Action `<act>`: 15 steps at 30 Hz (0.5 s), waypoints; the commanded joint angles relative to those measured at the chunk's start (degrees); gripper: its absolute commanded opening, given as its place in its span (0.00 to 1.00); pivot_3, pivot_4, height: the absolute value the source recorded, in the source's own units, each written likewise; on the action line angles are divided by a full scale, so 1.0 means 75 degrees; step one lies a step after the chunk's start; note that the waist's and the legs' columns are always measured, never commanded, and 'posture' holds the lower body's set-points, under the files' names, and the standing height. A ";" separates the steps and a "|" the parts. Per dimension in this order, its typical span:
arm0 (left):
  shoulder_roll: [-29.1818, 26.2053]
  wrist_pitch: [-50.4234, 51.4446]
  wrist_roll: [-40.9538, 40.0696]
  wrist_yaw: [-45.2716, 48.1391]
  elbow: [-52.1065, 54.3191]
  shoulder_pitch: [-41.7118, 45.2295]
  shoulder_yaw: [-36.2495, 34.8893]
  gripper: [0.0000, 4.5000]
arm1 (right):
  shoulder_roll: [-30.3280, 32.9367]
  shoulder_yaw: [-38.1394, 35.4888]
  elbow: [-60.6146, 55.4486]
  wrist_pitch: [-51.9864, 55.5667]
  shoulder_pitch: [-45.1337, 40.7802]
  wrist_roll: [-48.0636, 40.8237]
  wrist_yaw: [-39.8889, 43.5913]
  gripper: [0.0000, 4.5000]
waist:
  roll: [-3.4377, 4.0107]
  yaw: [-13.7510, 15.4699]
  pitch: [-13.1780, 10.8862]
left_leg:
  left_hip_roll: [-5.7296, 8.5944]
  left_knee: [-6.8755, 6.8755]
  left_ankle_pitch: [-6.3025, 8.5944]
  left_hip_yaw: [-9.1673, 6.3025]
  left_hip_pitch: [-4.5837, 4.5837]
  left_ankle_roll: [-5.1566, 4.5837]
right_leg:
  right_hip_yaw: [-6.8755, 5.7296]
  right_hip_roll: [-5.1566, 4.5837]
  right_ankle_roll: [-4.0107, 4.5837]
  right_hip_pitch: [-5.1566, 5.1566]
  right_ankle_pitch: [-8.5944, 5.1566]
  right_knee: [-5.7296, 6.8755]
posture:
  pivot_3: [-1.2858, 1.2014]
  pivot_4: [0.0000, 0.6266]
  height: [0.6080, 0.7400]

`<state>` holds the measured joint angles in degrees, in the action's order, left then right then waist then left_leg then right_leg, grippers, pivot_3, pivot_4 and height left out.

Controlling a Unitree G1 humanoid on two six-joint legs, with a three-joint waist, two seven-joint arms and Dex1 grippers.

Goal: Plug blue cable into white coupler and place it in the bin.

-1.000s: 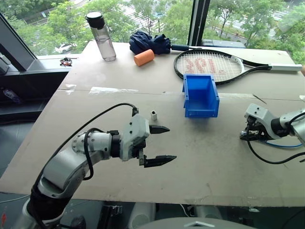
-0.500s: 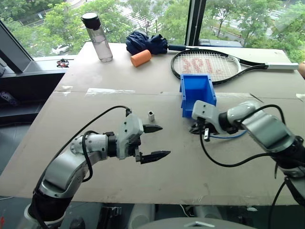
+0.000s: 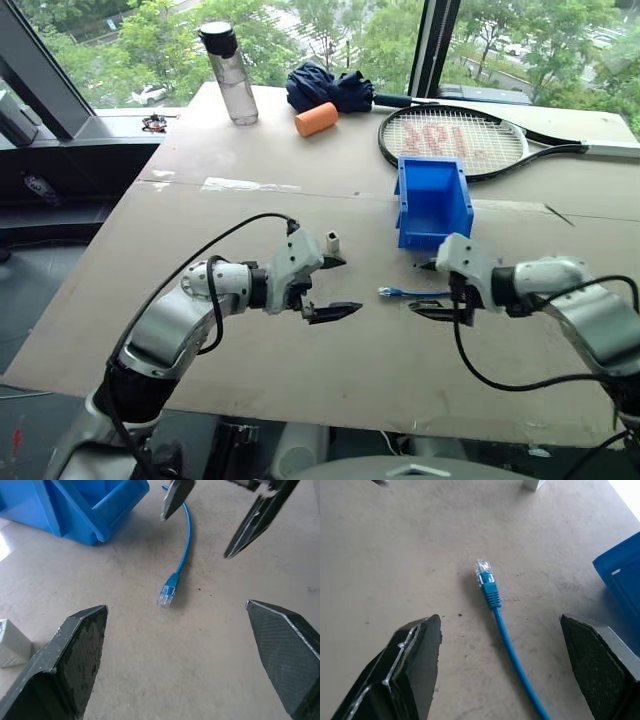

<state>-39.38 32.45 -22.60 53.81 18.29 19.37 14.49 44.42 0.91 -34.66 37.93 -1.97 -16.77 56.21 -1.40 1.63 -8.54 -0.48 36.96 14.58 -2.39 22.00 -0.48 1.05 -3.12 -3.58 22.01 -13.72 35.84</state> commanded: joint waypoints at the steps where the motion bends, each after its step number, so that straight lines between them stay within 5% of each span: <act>1: 0.0353 -0.0687 0.0620 0.0194 -0.0602 0.0446 0.0530 1.00 | -0.0178 -0.1713 -0.1202 -0.1042 0.1940 -0.0268 -0.0054 0.86 | 0.0009 -0.0076 -0.0002 | -0.0001 -0.0002 0.0000 0.0007 -0.0002 0.0000 | 0.0006 0.0001 0.0001 0.0000 0.0000 0.0002 | 0.52 0.24 1.00; 5: 0.1054 -0.1171 0.1246 0.0171 -0.1736 0.0987 0.1070 1.00 | -0.1032 -0.2928 -0.2027 -0.1559 0.4091 -0.0358 -0.0555 0.86 | 0.0025 -0.0158 0.0011 | -0.0016 0.0003 0.0000 0.0029 -0.0040 0.0000 | 0.0031 0.0019 -0.0017 -0.0027 -0.0021 0.0006 | 0.52 0.24 1.00; 7: 0.1198 -0.1407 0.1604 0.0343 -0.2283 0.1177 0.1383 0.89 | -0.1327 -0.3038 -0.2265 -0.1629 0.4597 -0.0303 -0.0829 0.88 | 0.0027 -0.0199 0.0012 | -0.0025 0.0014 0.0000 0.0032 -0.0041 -0.0001 | 0.0035 0.0026 -0.0007 -0.0028 -0.0033 0.0007 | 0.52 0.24 1.00; 15: 0.1426 -0.2511 0.2255 0.1112 -0.3800 0.1573 0.1711 0.14 | -0.1893 -0.2370 -0.2907 -0.1093 0.4951 -0.0632 -0.1815 0.88 | 0.0025 -0.0219 0.0029 | -0.0027 0.0020 0.0001 0.0030 -0.0036 0.0000 | 0.0036 0.0026 0.0007 -0.0026 -0.0034 0.0007 | 0.52 0.24 1.00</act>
<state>-28.91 14.97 -6.44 59.74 -8.62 31.74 26.24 30.62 -17.55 -54.24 28.73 35.45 -19.68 44.10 -1.22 -0.02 -8.32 -0.68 37.10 14.59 -2.17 21.74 -0.49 1.32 -2.94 -3.46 21.82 -13.94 35.89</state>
